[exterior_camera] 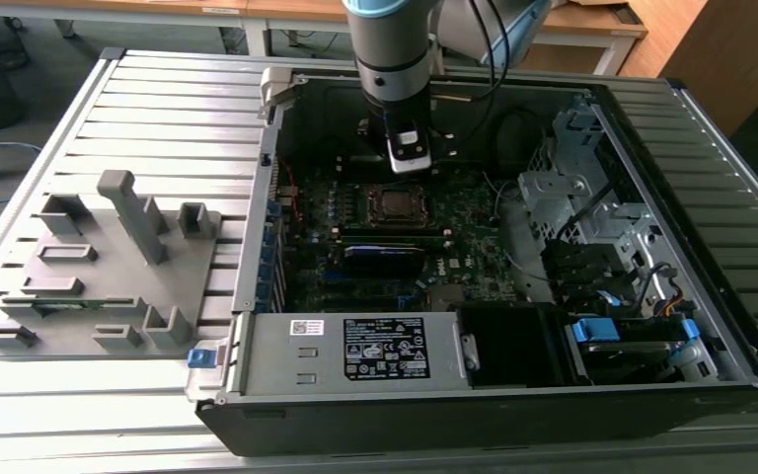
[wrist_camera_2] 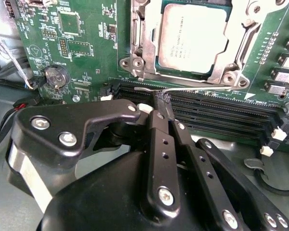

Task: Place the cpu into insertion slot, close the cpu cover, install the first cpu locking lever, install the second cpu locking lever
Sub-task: 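Install the first cpu locking lever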

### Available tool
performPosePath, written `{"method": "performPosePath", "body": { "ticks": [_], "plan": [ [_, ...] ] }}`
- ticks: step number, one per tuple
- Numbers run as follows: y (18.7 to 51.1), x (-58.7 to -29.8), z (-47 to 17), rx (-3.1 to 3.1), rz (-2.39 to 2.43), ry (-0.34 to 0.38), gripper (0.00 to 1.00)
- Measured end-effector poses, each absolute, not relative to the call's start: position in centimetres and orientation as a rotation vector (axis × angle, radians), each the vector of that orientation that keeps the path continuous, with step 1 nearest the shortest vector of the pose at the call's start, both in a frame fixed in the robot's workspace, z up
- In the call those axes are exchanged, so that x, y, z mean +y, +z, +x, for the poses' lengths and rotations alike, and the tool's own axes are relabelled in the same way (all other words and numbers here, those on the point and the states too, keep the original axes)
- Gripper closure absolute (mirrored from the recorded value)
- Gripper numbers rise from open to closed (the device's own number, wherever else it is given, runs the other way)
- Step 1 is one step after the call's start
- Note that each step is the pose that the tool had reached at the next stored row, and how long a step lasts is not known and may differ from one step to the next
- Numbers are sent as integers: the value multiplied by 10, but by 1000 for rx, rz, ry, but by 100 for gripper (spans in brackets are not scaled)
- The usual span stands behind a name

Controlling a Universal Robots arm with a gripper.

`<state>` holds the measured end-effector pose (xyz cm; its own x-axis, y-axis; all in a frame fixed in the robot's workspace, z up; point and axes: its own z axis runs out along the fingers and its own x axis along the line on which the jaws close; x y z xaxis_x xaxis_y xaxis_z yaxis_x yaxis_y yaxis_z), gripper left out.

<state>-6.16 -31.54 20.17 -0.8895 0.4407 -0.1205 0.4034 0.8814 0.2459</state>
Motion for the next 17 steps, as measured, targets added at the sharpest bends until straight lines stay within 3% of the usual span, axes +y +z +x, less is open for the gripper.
{"method": "performPosePath", "body": {
  "ticks": [17],
  "plan": [
    [201, -318, -68, 2847, 640, 328, 89]
  ]
}}
